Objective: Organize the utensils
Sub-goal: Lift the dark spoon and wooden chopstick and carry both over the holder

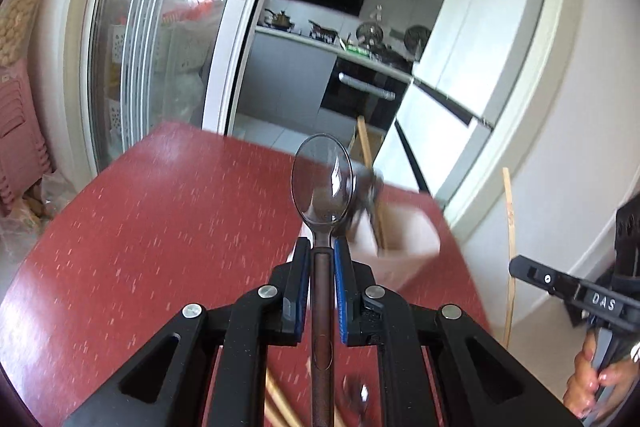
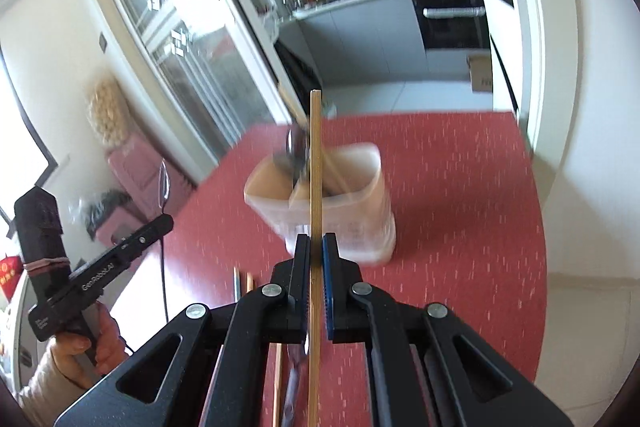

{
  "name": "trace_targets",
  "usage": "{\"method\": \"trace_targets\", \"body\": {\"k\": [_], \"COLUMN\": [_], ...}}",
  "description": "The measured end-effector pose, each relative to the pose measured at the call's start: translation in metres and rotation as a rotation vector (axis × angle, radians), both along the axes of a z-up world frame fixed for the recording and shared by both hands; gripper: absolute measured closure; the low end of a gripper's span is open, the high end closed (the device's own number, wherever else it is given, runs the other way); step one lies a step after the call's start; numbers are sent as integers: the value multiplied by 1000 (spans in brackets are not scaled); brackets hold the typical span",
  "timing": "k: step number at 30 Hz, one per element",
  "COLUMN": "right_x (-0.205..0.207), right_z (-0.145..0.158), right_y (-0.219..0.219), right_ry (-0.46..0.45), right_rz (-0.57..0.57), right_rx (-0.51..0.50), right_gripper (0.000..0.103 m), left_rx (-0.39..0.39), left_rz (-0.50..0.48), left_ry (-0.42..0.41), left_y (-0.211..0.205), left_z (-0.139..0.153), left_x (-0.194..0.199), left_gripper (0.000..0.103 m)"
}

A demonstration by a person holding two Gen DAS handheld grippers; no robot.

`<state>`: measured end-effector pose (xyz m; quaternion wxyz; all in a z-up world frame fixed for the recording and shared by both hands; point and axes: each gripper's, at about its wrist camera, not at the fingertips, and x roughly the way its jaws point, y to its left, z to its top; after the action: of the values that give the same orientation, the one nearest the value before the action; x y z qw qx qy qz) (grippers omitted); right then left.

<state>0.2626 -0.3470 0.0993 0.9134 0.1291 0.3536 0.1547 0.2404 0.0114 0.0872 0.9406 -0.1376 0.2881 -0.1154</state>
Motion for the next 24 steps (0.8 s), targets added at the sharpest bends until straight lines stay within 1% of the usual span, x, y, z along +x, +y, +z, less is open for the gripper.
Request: {"method": "trace_targets", "body": {"k": [2,4,8,10,13,17,20,24], "right_x": [14,24,52,65,82,101,111,119], "right_z": [14,21,36,39,41,39,34,27], "right_y": [1,1,8,12,16,25,29,34], "right_ry": [-35,-62,-124,-142,-167,-217,-247,-300], "right_rz": [-5,-8,-21,-27,-28,-43,-64,-74], "right_rx": [5,1,-36,-53,-44,-70,-91,-117], "right_gripper": [97,97,97,97,97,97,97,97], "left_rx": [-12,-22,-55,-57,-72,-52,-56,-39], "left_rz": [12,21,22,24,26,32,30,39], "left_ry": [-29,-52,-112,-132,-162,-193,-209,-218], "left_y": [-1,-4,-8,-11,-16,-23,-27,-32], "left_z": [10,14,24,27,29,22,13,0], "left_x": [19,33,66,79,98,117,123,132], "left_gripper": [62,62,62,62,62,62,62,62]}}
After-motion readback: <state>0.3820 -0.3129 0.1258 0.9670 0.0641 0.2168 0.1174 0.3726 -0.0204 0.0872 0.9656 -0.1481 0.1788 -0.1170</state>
